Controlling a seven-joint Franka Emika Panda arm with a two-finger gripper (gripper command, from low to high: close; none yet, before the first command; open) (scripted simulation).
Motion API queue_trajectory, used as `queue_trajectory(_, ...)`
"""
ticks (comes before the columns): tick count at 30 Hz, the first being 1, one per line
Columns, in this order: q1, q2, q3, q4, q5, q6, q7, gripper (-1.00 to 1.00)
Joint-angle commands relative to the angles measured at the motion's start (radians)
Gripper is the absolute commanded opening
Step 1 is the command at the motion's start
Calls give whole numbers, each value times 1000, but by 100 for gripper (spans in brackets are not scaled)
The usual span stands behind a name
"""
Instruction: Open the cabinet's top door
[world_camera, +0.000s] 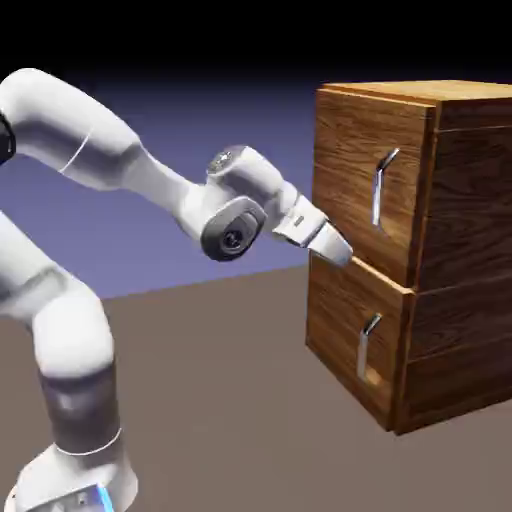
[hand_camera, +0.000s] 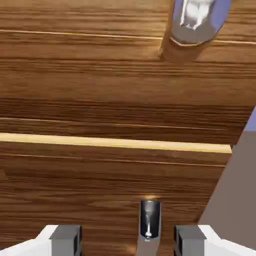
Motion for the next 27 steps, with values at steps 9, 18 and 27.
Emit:
queue_trajectory(9,-297,317,308,28,-392,-92,-269,0)
queue_trajectory(18,-594,635,615,56,-783,-184,-537,0)
queue_trajectory(27,-891,952,923,85,-1174,-276,-806,0)
